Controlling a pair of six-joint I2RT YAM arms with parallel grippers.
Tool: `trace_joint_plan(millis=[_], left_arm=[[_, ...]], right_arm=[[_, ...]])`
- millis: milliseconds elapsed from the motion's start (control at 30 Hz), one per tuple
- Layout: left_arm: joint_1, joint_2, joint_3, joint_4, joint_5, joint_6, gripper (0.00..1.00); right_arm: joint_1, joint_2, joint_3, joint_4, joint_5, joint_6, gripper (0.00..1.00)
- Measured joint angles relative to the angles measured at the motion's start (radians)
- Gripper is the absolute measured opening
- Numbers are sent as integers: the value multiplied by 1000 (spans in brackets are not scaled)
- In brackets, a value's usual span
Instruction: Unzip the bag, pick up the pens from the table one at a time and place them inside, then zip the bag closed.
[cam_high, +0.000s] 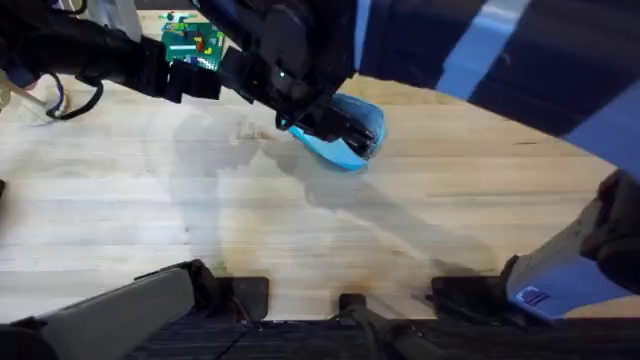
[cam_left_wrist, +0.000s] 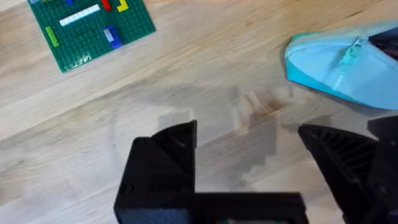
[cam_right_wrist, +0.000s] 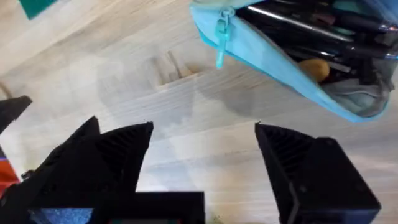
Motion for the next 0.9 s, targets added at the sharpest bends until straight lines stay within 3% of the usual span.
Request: trace_joint_plan(millis=[767,900], left_arm=[[1,0,0,-2,1,2,994],[23,0,0,-3,33,32,993]], right_arm=[[0,45,0,31,133,15,997],[-3,64,0,35,133,15,997]])
